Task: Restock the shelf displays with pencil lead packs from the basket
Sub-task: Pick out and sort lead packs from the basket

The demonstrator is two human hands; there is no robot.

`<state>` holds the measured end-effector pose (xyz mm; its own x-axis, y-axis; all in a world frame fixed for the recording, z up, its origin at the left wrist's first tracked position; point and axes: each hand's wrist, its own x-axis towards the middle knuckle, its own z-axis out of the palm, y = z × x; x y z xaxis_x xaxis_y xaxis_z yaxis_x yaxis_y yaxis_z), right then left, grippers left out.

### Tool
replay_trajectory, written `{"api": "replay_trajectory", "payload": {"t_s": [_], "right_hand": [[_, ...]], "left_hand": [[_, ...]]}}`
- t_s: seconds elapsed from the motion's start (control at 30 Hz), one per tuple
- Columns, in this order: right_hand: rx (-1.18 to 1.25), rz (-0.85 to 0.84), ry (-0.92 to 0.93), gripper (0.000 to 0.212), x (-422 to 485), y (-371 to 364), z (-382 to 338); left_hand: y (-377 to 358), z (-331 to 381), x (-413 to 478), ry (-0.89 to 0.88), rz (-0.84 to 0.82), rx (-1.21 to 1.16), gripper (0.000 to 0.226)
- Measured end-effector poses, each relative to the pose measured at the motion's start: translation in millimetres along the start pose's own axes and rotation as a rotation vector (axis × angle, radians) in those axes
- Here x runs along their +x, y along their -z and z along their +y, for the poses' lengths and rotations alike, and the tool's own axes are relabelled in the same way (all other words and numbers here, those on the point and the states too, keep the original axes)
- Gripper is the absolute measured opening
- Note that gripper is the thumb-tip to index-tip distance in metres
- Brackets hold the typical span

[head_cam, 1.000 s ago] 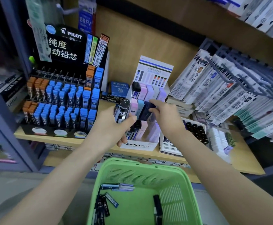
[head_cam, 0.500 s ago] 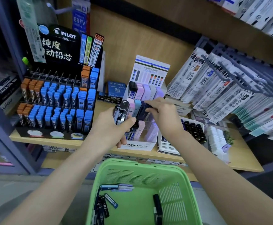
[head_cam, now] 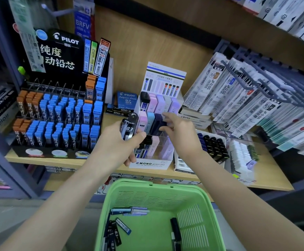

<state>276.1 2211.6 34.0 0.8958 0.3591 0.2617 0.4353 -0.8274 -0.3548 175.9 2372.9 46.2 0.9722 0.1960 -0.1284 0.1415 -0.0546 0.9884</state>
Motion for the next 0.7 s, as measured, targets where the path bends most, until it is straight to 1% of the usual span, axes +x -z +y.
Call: {"api": "replay_trajectory", "payload": {"t_s": [0.13, 0.27, 0.33, 0.47, 0.57, 0.63, 0.7], "right_hand": [[-0.020, 0.056, -0.028, 0.039, -2.3, -8.6, -3.5], [0.039, 0.112, -0.093, 0.032, -0.7, -14.1, -7.9], [0.049, 0.102, -0.097, 0.029, -0.1, -14.3, -8.6], [-0.045, 0.028, -0.083, 0.025, -4.4, -12.7, -9.3], [-0.063, 0.007, -0.070, 0.035, -9.8, -9.2, -12.4], [-0.006, 0.061, -0.051, 0.039, -15.0, -4.4, -16.8], [0.172, 0.132, -0.027, 0.031, -22.1, 3.9, -25.1]], "left_hand": [[-3.9, 0.6, 1.3, 0.001, -0.009, 0.007, 0.011], [-4.5, 0.2, 1.4, 0.001, -0.006, 0.014, 0.011], [-4.8, 0.3, 1.5, 0.001, -0.006, 0.011, 0.011], [-5.4, 0.9, 2.3, -0.002, 0.000, 0.013, 0.011], [-6.8, 0.6, 1.5, 0.002, -0.011, -0.005, 0.013], [-8.6, 1.5, -0.1, 0.022, -0.039, -0.015, 0.016], [-10.8, 2.9, -2.1, 0.057, -0.092, -0.051, 0.020]]}}
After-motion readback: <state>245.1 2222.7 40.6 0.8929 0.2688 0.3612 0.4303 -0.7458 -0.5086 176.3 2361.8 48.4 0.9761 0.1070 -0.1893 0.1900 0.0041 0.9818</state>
